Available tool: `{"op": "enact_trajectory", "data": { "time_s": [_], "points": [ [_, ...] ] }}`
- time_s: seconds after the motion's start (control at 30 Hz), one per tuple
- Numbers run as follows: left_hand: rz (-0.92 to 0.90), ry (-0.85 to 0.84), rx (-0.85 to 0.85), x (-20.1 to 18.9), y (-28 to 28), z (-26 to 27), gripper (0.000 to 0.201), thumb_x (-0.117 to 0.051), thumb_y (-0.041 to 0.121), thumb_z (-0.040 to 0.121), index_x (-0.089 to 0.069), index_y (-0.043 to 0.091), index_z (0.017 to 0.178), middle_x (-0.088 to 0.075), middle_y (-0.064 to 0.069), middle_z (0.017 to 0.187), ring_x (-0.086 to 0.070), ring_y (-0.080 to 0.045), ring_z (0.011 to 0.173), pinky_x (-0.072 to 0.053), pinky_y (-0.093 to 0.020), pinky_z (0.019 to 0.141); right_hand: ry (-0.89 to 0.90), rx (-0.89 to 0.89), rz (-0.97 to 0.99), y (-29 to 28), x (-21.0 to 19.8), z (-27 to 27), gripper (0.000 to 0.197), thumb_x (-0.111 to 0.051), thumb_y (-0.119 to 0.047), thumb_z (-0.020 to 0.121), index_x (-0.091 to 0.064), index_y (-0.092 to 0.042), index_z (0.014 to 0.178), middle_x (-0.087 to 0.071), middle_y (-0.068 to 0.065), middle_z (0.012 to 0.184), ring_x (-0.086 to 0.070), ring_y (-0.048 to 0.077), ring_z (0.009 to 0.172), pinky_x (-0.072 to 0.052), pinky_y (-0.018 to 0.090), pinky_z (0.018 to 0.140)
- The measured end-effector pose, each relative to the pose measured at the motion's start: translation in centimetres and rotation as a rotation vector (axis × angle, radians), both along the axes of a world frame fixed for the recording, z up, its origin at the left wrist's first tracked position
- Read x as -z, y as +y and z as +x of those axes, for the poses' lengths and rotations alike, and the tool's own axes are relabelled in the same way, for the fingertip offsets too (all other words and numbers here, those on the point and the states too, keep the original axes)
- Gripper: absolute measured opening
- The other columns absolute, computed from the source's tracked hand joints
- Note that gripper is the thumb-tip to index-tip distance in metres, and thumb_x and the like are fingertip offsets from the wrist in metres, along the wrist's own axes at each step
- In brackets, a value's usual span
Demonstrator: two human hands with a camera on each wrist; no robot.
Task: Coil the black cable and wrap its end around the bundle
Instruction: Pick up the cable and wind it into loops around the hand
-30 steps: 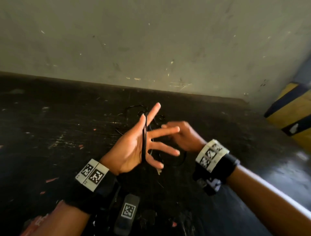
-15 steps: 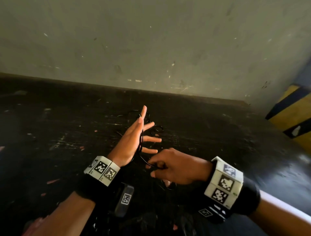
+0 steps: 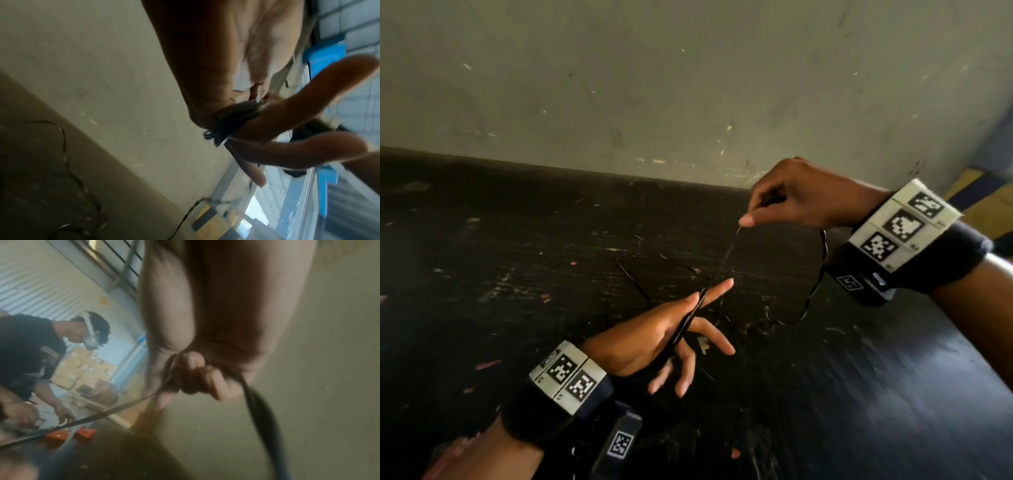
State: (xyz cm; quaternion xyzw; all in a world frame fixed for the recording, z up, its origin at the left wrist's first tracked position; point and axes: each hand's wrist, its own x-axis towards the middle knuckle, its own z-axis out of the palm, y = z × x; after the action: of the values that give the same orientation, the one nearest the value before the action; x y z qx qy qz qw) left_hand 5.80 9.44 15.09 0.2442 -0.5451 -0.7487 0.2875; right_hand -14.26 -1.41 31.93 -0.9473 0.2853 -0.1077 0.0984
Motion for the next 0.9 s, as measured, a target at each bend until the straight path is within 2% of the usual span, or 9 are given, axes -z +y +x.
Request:
{"op": "enact_trajectory", "data": {
  "time_s": [0.1, 0.23, 0.37, 0.43, 0.5, 0.63, 0.7, 0.8, 0.9],
  "points": [
    [0.006, 0.087, 0.068, -0.9, 0.5, -0.4, 0.044, -0.027, 0.057, 0.093, -0.028, 0.061, 0.137, -0.055, -0.023, 0.132, -0.069, -0.021, 0.064, -0.05, -0.023, 0.034, -0.106, 0.042, -0.007, -1.1, 2.5, 0.0, 0.022, -0.066, -0.03, 0.085, -0.07, -0.008, 0.081, -0.064, 0.001, 0.066, -0.053, 0.011, 0.052, -0.04, 0.014, 0.05],
    [0.013, 0.266, 0.031, -2.7, 0.6, -1.0, 0.047, -0.02, 0.054, 0.093, -0.022, 0.059, 0.14, -0.052, -0.018, 0.139, -0.072, -0.029, 0.081, -0.059, -0.033, 0.046, -0.3, 0.099, 0.05, -1.5, 8.9, 0.5, 0.026, -0.058, -0.03, 0.091, -0.066, -0.011, 0.075, -0.054, -0.006, 0.058, -0.046, 0.005, 0.048, -0.037, 0.013, 0.049],
    [0.013, 0.502, -0.214, -4.4, -1.5, -0.9, 0.048, -0.029, 0.054, 0.092, -0.03, 0.055, 0.139, -0.048, -0.017, 0.143, -0.068, -0.038, 0.098, -0.061, -0.041, 0.057, -0.365, 0.1, 0.228, 1.1, 15.4, 1.8, 0.021, -0.047, -0.008, 0.094, -0.068, -0.003, 0.093, -0.066, 0.006, 0.077, -0.057, 0.003, 0.07, -0.046, 0.021, 0.066],
    [0.0, 0.513, -0.388, -5.1, -3.0, -0.6, 0.046, -0.028, 0.054, 0.094, -0.028, 0.056, 0.14, -0.047, -0.017, 0.144, -0.066, -0.04, 0.102, -0.061, -0.041, 0.058, -0.38, 0.069, 0.267, 3.3, 16.7, 2.7, 0.022, -0.044, -0.011, 0.097, -0.065, -0.006, 0.1, -0.059, -0.005, 0.068, -0.055, 0.003, 0.059, -0.045, 0.022, 0.056],
    [-0.031, 0.466, -0.521, -5.4, -4.1, -0.2, 0.046, -0.024, 0.054, 0.095, -0.023, 0.057, 0.141, -0.042, -0.015, 0.147, -0.065, -0.042, 0.104, -0.061, -0.041, 0.061, -0.359, 0.05, 0.341, 5.2, 16.7, 3.3, 0.02, -0.045, -0.019, 0.098, -0.061, -0.013, 0.108, -0.056, -0.009, 0.063, -0.056, 0.008, 0.054, -0.048, 0.028, 0.053],
    [-0.139, 0.24, -0.666, -4.4, -5.2, 0.3, 0.047, -0.022, 0.054, 0.096, -0.014, 0.059, 0.141, -0.032, -0.011, 0.154, -0.067, -0.033, 0.105, -0.059, -0.049, 0.072, -0.118, 0.012, 0.516, 7.1, 14.6, 3.5, 0.022, -0.048, -0.023, 0.097, -0.056, -0.018, 0.118, -0.061, -0.008, 0.068, -0.061, 0.001, 0.059, -0.053, 0.02, 0.058],
    [-0.18, 0.127, -0.693, -3.5, -5.3, 0.2, 0.048, -0.023, 0.057, 0.093, -0.013, 0.061, 0.14, -0.027, -0.008, 0.157, -0.067, -0.03, 0.105, -0.059, -0.052, 0.073, -0.027, 0.013, 0.577, 7.5, 13.4, 3.4, 0.025, -0.049, -0.021, 0.097, -0.055, -0.018, 0.12, -0.063, -0.009, 0.07, -0.062, 0.001, 0.065, -0.055, 0.023, 0.065],
    [-0.238, -0.02, -0.694, -2.2, -5.1, 0.1, 0.052, -0.025, 0.063, 0.086, -0.014, 0.065, 0.136, -0.022, -0.003, 0.159, -0.065, -0.027, 0.11, -0.059, -0.052, 0.073, 0.047, -0.008, 0.695, 7.6, 11.9, 2.8, 0.027, -0.053, -0.019, 0.095, -0.056, -0.017, 0.121, -0.066, -0.009, 0.066, -0.066, 0.009, 0.073, -0.054, 0.037, 0.079],
    [-0.313, -0.213, -0.617, -0.8, -4.6, 0.1, 0.048, -0.024, 0.065, 0.085, -0.014, 0.071, 0.132, -0.02, -0.001, 0.16, -0.062, -0.024, 0.112, -0.059, -0.05, 0.071, 0.059, 0.014, 0.77, 7.3, 10.0, 2.0, 0.026, -0.054, -0.014, 0.094, -0.058, -0.008, 0.119, -0.066, -0.006, 0.062, -0.064, 0.008, 0.063, -0.052, 0.03, 0.073]
  ]
}}
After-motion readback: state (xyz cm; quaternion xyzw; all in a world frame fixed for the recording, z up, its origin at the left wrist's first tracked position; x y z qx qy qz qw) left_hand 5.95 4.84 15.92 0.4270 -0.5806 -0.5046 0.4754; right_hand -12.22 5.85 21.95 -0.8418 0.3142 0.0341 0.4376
